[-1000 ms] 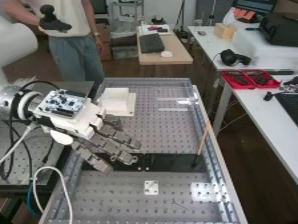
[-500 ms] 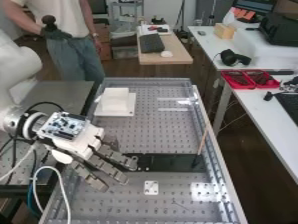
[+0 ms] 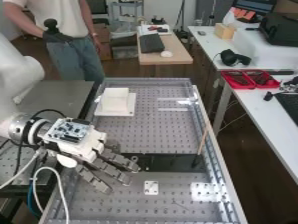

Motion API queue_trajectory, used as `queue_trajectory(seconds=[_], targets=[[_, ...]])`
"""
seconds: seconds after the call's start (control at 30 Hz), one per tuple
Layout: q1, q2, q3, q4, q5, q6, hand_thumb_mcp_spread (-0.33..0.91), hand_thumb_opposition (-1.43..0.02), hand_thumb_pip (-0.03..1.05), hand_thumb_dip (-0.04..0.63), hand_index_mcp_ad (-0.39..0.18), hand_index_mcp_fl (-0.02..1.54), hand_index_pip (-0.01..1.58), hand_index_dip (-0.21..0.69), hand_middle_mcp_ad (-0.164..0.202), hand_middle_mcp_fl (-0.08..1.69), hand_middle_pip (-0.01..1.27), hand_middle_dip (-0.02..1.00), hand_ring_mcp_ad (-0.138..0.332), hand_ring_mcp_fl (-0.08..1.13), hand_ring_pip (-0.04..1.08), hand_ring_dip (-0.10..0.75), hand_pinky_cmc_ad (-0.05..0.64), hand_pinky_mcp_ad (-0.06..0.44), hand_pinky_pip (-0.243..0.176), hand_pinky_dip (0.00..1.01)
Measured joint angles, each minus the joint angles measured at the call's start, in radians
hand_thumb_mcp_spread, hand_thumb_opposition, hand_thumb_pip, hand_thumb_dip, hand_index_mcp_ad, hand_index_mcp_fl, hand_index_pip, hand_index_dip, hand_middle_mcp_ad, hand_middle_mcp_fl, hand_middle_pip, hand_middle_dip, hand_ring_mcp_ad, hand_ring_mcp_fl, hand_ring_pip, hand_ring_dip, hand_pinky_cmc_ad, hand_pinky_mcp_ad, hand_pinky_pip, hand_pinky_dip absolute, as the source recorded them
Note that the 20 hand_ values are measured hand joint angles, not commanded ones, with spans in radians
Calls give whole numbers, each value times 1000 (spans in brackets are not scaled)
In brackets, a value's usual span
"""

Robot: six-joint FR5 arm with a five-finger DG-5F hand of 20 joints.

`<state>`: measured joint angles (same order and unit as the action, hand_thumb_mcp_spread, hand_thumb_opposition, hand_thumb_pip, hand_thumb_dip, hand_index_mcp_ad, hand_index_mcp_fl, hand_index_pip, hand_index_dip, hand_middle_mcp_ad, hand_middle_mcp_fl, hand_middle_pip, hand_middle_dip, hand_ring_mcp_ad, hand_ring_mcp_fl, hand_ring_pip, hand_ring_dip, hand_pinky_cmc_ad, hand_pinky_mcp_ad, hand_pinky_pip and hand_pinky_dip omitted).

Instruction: Grab the larger nut and place it in the white container

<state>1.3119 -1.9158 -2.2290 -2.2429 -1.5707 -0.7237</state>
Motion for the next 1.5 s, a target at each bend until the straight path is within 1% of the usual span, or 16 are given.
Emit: queue_trajectory(seconds=[0.07,0.1,0.23,0.47,0.87,0.93,1.03,1.1,1.23,1.27,1.3,1.5], targets=[[0,-7,-1,10,-2,-6,328,-881,716,188,-145,7,1555,94,89,5,134,222,175,3,82,147,405,335,-105,620],[0,-11,-1,15,-2,-8,328,-881,716,188,-145,7,1553,94,89,5,131,222,175,2,105,147,405,335,-105,620],[0,-23,-3,32,1,-7,328,-881,717,188,-141,7,1559,94,89,3,131,222,164,3,117,147,403,330,-105,623],[-5,-30,-3,50,-4,-9,328,-881,721,188,-145,7,1559,94,89,3,134,222,164,0,145,147,400,328,-105,630],[-8,-41,13,35,-21,-15,340,-860,724,208,-145,7,1557,94,89,3,133,216,166,3,154,150,401,328,-105,642],[-8,-41,14,31,-23,-16,340,-860,730,208,-145,7,1557,94,87,3,133,216,164,5,154,150,379,326,-105,642],[-8,-41,16,23,-25,-16,347,-874,730,206,-145,7,1557,94,89,3,133,216,164,5,154,150,382,326,-105,642],[-9,-41,17,18,-27,-18,340,-867,763,206,-145,7,1557,94,89,3,133,216,164,5,154,150,384,328,-105,644],[-9,-39,13,16,-27,-17,342,-871,785,202,-145,10,1557,94,89,3,133,216,164,5,154,150,380,326,-105,646],[-9,-38,11,16,-27,-16,342,-876,796,215,-145,10,1557,94,89,3,133,216,164,5,154,150,380,326,-105,646],[-8,-36,8,17,-26,-14,342,-878,798,223,-145,10,1557,94,89,3,133,216,164,5,154,150,380,328,-105,646],[-1,-27,-4,27,-14,0,356,-874,799,220,-145,7,1557,94,89,3,133,215,162,5,154,150,380,326,-105,646]])
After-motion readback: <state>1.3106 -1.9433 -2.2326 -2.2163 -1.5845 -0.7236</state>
